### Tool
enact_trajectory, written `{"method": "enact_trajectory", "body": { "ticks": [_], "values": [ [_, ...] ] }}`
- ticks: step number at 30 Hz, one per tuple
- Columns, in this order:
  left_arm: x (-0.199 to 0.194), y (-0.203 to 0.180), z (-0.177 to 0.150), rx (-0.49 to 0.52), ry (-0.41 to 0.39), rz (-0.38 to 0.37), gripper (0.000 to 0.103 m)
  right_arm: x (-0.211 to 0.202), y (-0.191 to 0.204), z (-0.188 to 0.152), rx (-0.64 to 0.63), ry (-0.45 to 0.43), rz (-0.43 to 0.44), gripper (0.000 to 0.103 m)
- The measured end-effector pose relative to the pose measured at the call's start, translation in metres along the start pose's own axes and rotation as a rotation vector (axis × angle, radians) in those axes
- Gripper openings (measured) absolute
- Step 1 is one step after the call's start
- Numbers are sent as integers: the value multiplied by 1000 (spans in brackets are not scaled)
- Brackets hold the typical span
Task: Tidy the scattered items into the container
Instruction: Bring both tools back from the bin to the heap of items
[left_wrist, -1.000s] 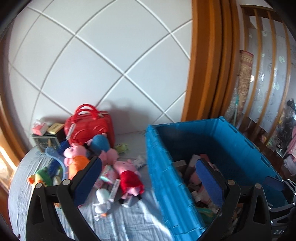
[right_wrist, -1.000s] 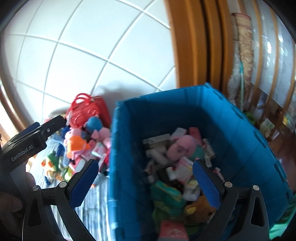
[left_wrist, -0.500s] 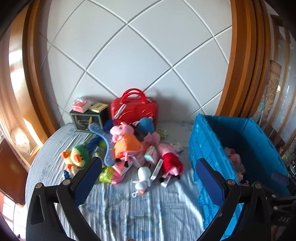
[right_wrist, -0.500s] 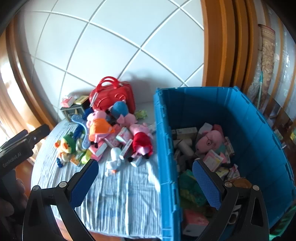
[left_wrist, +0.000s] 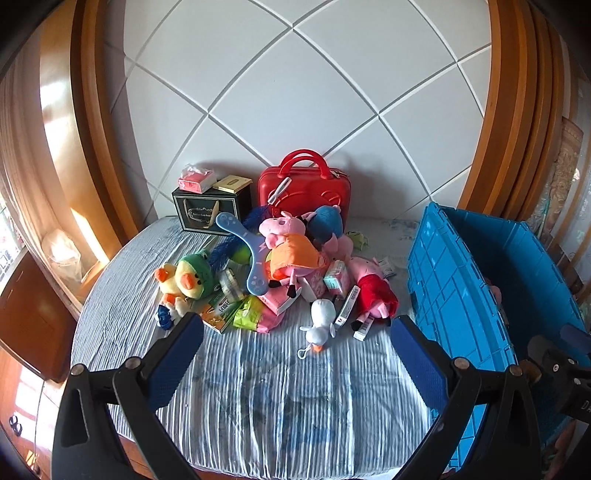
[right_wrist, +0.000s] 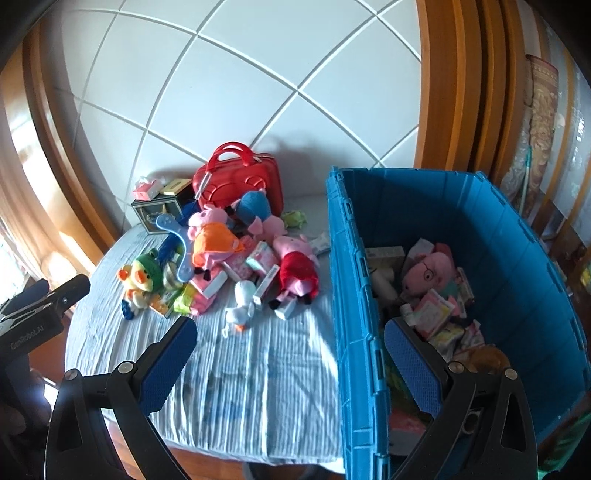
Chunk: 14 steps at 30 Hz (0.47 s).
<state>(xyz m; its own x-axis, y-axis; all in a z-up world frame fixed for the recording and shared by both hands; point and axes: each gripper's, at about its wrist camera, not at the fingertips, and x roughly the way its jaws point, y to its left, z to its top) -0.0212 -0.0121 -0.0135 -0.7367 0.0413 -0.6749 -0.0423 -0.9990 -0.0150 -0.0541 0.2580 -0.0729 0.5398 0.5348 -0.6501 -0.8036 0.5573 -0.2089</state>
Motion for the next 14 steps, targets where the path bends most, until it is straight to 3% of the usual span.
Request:
{"method": "enact_trajectory", "body": {
  "ticks": [7, 14],
  "values": [
    [-3, -1, -3, 17, 6, 26, 103, -4, 2, -4, -10, -2, -1, 103],
    [-5, 1, -6, -6, 5, -17, 103, -4, 1, -5, -5, -2, 3, 103]
  ]
}}
